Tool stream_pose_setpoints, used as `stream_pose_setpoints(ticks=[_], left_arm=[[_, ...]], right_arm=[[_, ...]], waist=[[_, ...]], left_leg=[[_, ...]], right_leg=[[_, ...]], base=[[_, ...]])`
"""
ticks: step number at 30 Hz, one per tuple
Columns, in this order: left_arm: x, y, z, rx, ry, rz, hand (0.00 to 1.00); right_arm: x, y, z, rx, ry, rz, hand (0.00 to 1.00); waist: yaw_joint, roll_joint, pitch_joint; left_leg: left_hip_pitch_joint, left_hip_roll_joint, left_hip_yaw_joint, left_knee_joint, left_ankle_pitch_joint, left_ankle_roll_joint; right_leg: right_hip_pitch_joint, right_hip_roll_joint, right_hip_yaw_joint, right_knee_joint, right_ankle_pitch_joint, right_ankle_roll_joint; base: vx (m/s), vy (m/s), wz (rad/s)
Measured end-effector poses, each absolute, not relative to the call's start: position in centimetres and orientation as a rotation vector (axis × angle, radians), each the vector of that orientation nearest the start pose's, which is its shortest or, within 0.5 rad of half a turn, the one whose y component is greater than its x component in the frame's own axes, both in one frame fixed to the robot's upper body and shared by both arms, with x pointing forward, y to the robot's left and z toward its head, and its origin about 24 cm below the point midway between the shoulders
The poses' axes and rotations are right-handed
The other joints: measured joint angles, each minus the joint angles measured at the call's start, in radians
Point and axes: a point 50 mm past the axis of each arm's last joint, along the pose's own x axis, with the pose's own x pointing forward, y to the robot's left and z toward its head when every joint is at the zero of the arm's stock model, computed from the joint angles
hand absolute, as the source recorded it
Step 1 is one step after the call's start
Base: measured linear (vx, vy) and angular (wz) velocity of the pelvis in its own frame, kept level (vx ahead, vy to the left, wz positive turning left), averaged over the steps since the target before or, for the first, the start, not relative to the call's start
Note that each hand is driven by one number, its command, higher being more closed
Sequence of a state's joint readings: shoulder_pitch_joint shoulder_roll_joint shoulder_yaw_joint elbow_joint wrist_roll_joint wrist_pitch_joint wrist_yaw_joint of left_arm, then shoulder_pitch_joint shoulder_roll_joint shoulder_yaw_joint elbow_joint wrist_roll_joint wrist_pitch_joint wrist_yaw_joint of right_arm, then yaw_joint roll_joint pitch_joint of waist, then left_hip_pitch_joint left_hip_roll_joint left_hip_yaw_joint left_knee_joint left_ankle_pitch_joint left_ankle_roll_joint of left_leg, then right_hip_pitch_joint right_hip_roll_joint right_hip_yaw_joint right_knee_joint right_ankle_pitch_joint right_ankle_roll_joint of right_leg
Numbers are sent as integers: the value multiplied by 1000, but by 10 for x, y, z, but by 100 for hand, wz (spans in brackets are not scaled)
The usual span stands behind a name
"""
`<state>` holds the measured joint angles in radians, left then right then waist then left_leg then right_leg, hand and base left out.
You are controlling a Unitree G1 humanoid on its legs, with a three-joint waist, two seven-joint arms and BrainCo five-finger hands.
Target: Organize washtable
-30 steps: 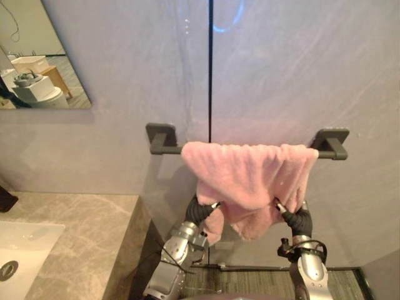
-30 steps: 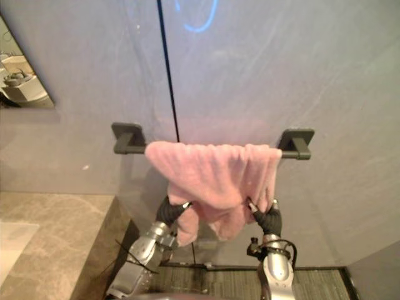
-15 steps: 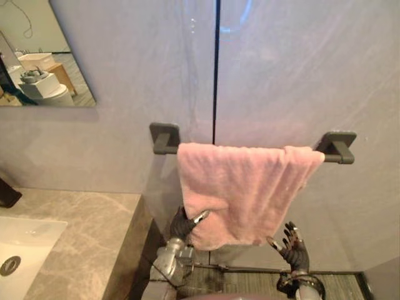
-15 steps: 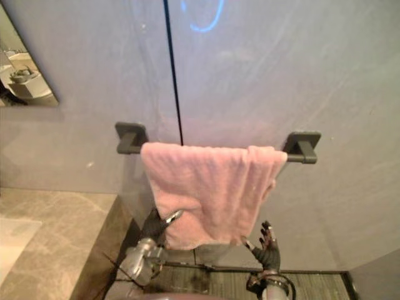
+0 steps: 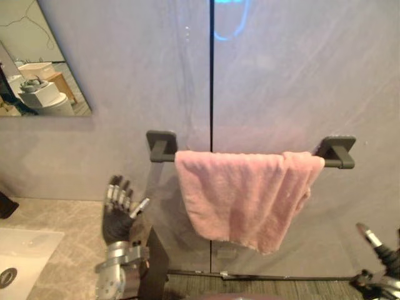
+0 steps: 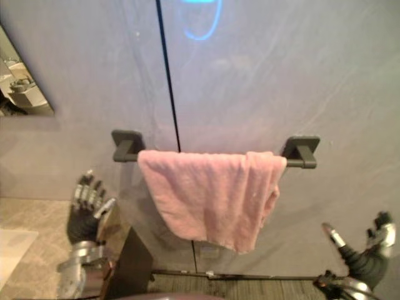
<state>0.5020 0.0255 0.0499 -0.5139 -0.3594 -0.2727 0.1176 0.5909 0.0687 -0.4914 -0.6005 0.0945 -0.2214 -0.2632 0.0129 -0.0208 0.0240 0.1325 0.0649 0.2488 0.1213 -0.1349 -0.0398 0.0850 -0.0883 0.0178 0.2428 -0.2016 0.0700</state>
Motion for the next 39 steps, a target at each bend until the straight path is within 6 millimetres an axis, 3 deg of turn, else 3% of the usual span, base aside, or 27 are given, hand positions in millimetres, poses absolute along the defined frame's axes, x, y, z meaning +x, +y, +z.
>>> stream_pose_setpoints(ticks=[4,7,12,15,19,23,30,32,34,39], left_arm=[[146,184,145,-317,-591,217,0],[142,159,179,-377,-782,-19,0],[164,123,188,-536,-812,-402,0],[175,85,178,-617,-702,-657,0],[177,63,170,-682,-613,-807,0],[176,44,148,-696,-449,-939,0],[176,32,118,-652,-277,-1016,0],[172,25,110,-638,-225,-1069,0],[173,25,104,-622,-203,-1067,0],[173,30,79,-570,-101,-1018,0]], right_arm=[[118,-232,163,-108,-671,-583,0],[135,-198,184,-11,-846,-276,0],[159,-159,194,63,-901,169,0],[174,-141,181,84,-812,395,0],[183,-135,155,51,-643,518,0],[182,-137,135,25,-524,566,0],[179,-148,90,-20,-303,556,0],[176,-147,54,-78,-105,577,0],[172,-150,33,-109,10,582,0],[170,-153,15,-167,95,557,0]], waist=[[0,-3,-9],[2,-2,-19],[-5,5,-35],[-29,9,-37],[-47,14,-37],[-53,13,-34],[-61,24,-13],[-59,27,-5],[-57,29,11],[-57,25,46]], left_leg=[[-1,3,0,31,-16,1],[4,-1,-5,33,-26,4],[9,-24,-26,26,-18,15],[3,-40,-29,16,-10,28],[6,-49,-29,13,-6,34],[14,-51,-31,9,-6,34],[30,-50,-29,-21,3,34],[36,-50,-27,-29,7,35],[42,-51,-26,-41,13,34],[51,-52,-25,-44,16,34]], right_leg=[[9,-1,10,0,0,0],[14,-2,12,-4,-3,4],[19,-10,14,-9,3,12],[18,-22,14,-27,16,21],[18,-28,17,-36,20,22],[23,-23,19,-40,26,14],[33,-19,27,-50,27,11],[33,-19,32,-49,27,11],[33,-21,34,-48,28,11],[31,-19,35,-52,28,12]], base=[[23,10,-3],[-53,16,3],[-47,29,4],[-48,64,3],[8,45,-1],[15,10,-1],[-62,-5,-3],[-35,-4,-5],[0,0,0],[11,1,-1]])
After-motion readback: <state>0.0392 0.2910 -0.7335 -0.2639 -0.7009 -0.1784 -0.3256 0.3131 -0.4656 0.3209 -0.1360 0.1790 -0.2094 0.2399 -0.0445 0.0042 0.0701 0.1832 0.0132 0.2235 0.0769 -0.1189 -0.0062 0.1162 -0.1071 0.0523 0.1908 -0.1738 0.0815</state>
